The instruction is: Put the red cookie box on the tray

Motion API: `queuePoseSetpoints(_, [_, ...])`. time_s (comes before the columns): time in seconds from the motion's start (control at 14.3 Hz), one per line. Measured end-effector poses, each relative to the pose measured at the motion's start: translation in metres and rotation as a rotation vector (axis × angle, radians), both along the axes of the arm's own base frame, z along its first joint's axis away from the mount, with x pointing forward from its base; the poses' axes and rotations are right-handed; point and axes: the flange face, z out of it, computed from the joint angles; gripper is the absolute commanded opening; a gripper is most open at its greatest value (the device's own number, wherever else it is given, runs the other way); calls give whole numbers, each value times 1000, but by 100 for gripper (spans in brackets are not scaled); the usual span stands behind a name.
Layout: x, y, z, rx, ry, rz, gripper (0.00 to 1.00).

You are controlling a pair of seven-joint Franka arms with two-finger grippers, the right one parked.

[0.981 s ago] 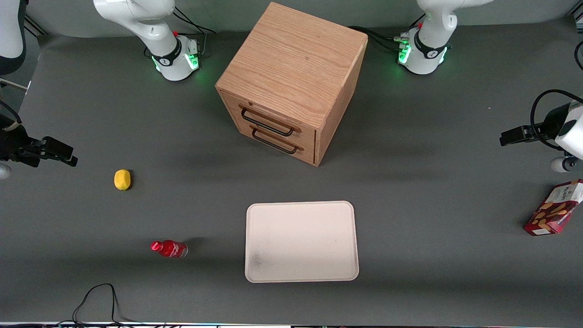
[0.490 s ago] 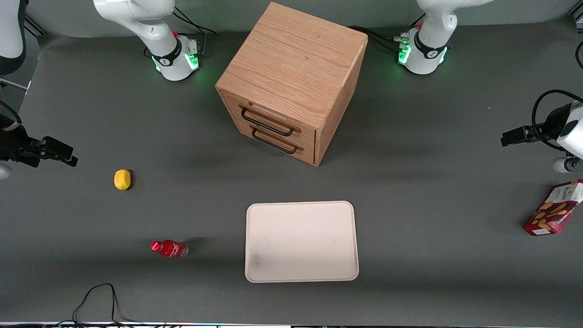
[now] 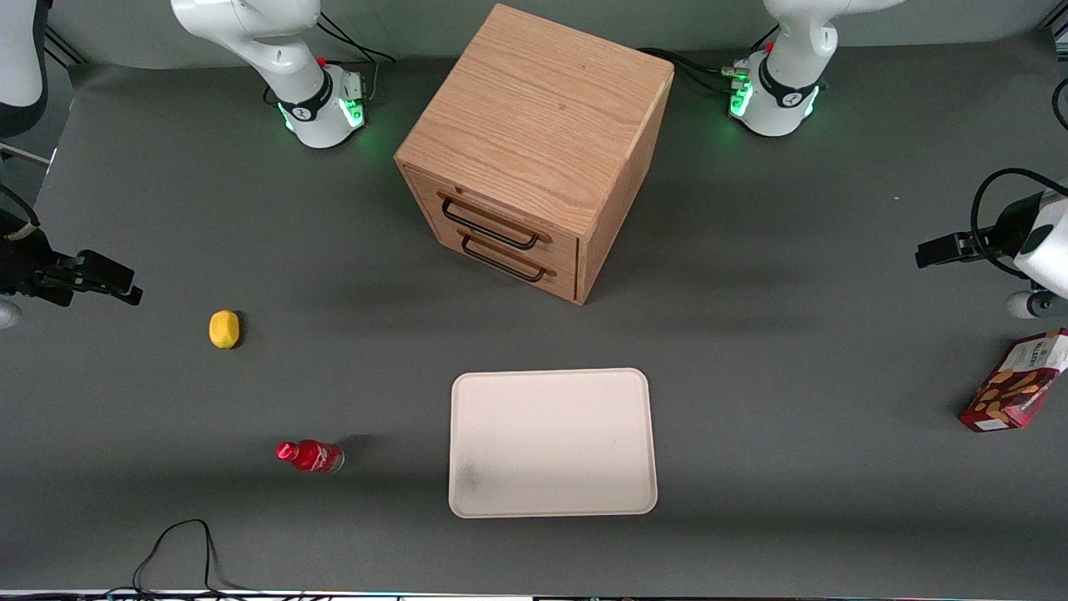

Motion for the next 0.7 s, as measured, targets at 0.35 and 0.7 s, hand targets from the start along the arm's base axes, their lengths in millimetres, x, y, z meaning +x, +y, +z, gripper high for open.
queuePoseSetpoints(0.35, [8,11,13,4,-13,-7,100])
queuePoseSetpoints(0.7, [25,102,5,-33,-17,-129,100])
